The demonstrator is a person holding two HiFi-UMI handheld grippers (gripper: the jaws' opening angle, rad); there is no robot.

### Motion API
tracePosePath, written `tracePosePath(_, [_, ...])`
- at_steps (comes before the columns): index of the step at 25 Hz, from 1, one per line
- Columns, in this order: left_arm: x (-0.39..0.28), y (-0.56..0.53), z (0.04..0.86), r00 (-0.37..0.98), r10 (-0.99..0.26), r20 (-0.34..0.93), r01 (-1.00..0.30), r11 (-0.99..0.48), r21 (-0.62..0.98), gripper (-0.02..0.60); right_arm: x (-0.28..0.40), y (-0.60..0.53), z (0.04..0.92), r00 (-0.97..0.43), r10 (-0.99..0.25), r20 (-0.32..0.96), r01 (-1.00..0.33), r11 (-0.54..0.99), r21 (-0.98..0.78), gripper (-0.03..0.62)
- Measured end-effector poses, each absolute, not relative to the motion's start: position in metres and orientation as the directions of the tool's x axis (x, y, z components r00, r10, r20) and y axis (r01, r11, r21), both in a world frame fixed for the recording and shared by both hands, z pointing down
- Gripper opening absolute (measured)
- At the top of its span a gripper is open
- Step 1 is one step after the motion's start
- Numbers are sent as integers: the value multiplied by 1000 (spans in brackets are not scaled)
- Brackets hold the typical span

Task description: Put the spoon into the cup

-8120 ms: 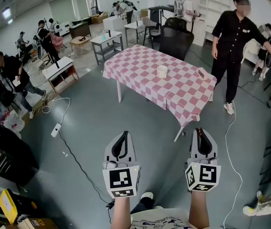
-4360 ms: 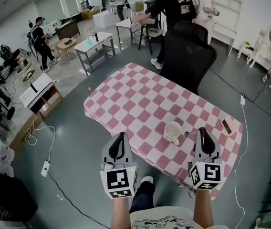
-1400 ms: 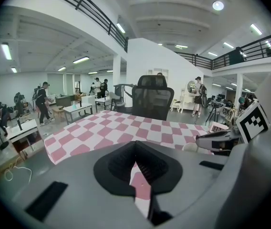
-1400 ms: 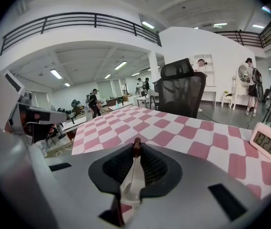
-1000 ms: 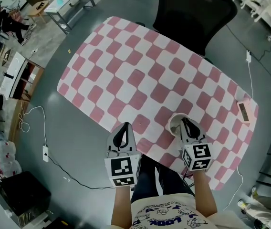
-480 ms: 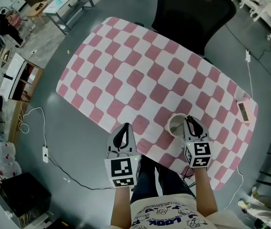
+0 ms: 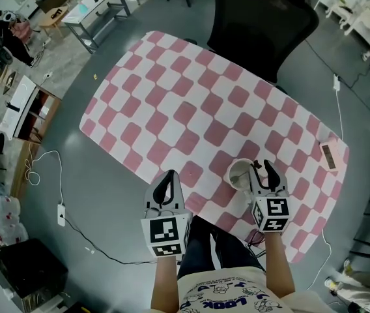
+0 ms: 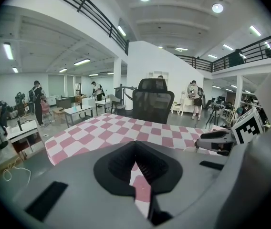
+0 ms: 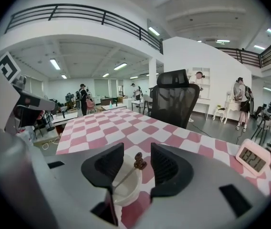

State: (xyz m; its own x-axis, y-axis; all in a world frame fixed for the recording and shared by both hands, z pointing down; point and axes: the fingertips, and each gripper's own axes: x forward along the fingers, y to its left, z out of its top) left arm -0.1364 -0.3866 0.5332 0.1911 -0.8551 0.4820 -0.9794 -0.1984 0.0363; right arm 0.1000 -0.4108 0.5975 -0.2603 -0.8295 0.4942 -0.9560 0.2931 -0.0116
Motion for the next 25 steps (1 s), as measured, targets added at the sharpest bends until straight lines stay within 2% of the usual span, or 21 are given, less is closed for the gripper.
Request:
tracePosePath(4, [-138,-384,516,185,-873,452,-980,-196,23,11,102,-410,563,-256,-867,428,-959,283,0,189])
tracePosePath(15, [-137,-373,439,166,-935,312,-985,-174,3,11,105,-396,439,-256,-948,188,-963,268,41,103])
tracePosePath(18, [-137,-367,421,159,-947,278,-986,-166,0,11,107,-391,418,-245,-959,142,-966,254,47,63])
tracePosePath(25, [-135,-353,380,159,-966,206,-986,-166,-18,11,108,-373,376,-239,-968,73,-969,243,49,35])
